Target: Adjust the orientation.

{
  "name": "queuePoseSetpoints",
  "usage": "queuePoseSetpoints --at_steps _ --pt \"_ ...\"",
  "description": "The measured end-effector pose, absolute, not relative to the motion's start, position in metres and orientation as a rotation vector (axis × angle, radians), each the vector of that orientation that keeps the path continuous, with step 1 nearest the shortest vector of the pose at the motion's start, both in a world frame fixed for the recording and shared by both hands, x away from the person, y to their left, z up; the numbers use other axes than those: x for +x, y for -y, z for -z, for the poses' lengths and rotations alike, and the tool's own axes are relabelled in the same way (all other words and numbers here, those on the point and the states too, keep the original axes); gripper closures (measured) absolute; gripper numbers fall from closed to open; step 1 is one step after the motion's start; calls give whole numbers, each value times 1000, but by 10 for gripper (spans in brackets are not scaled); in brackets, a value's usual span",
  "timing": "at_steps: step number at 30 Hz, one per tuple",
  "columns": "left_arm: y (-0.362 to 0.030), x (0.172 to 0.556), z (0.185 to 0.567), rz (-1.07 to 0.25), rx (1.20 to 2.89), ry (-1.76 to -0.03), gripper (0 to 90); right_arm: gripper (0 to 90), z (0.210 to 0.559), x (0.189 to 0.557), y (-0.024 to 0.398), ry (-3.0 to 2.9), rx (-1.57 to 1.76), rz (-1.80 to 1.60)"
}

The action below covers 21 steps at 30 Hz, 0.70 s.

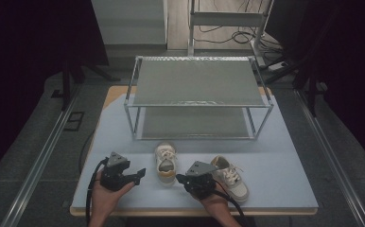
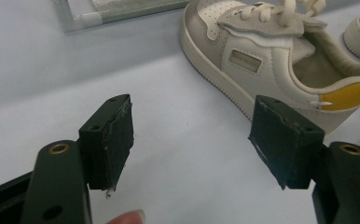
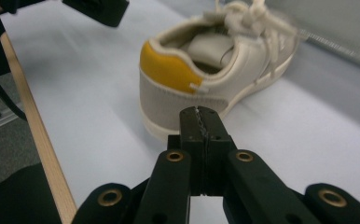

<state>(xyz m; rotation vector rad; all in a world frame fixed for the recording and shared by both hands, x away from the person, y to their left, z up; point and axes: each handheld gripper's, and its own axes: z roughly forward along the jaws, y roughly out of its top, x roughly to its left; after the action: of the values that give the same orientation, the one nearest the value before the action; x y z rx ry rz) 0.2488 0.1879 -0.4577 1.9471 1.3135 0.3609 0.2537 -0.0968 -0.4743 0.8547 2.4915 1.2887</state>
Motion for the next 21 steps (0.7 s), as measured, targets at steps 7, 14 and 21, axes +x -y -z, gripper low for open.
queuePoseSetpoints --at_steps 7,14,21 --pt "-191 248 457 -364 1940 -1318 298 896 485 254 89 -2528 847 -1249" --pt "-196 248 456 -372 1932 -1330 295 896 488 257 75 -2576 818 -1310" --pt "-202 247 456 -375 1917 -1343 295 896 492 259 52 -2585 783 -1355"
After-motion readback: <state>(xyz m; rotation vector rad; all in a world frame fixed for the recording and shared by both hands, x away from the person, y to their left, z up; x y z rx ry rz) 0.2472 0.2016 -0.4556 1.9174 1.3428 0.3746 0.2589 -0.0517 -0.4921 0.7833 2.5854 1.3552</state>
